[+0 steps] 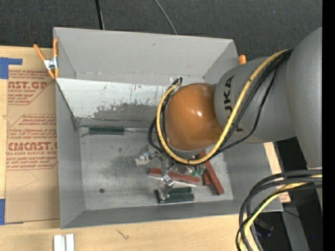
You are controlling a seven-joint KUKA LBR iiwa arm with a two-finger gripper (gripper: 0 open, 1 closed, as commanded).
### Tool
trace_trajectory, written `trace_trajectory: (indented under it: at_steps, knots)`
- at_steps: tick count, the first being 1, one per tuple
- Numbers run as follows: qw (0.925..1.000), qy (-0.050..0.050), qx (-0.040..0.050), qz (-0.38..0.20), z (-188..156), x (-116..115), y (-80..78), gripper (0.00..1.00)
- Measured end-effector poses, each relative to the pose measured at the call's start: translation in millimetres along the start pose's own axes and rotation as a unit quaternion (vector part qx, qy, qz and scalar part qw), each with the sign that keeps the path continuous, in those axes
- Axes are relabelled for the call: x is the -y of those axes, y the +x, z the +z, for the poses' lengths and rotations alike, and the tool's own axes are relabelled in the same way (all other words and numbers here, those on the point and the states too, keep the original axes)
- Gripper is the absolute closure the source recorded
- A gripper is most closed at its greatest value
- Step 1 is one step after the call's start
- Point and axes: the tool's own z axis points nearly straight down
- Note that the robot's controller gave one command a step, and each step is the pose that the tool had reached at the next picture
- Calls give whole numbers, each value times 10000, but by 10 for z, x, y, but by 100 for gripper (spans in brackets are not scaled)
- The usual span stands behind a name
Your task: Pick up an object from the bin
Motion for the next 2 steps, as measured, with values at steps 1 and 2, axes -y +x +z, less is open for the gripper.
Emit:
trace_trajectory:
  at_steps: [1, 2]
  knots:
    - [9988, -6, -14, 482, -154, -3, -27, 0]
    - [9995, -32, -3, -306, 356, 653, -139, 100]
